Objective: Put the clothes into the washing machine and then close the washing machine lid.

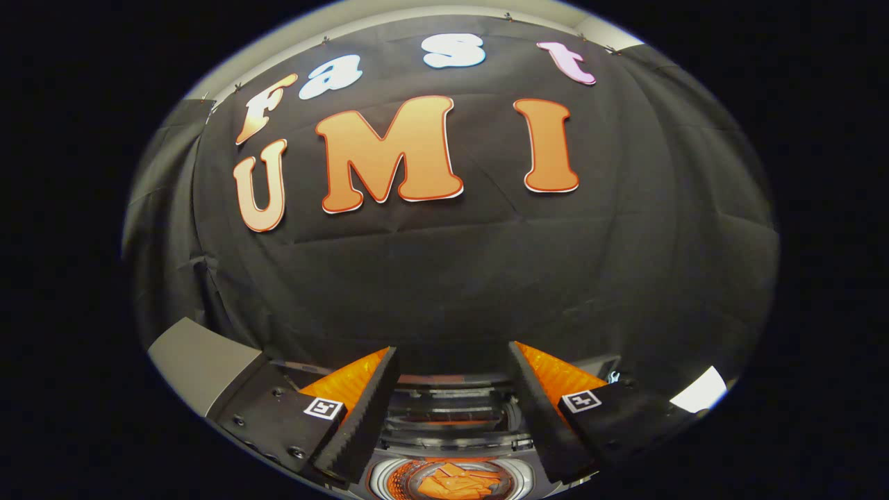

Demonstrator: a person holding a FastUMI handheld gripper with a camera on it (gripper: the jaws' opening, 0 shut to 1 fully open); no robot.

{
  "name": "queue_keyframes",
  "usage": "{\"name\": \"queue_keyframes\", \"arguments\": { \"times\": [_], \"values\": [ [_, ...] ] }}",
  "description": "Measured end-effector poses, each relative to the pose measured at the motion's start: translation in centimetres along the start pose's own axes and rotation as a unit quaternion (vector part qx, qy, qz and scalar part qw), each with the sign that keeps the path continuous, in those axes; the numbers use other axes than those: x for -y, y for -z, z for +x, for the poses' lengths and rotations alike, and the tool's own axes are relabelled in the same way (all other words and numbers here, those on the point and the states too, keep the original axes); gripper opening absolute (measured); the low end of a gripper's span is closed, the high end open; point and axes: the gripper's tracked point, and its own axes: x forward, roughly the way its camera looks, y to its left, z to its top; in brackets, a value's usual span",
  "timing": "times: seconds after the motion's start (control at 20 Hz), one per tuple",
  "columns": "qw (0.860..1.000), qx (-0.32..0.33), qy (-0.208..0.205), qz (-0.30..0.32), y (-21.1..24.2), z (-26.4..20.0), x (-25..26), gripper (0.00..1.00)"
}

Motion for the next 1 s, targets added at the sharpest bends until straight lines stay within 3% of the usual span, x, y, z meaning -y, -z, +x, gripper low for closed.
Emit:
{"name": "queue_keyframes", "arguments": {
  "times": [0.45, 0.75, 1.0],
  "values": [
    [0.998, -0.034, 0.007, -0.043, 1.3, 4.7, -2.8, 0.98],
    [1.000, -0.015, 0.000, -0.010, 1.6, 6.5, -3.1, 0.97],
    [1.000, -0.012, -0.003, -0.014, 2.3, 4.4, -3.1, 0.98]
  ]
}}
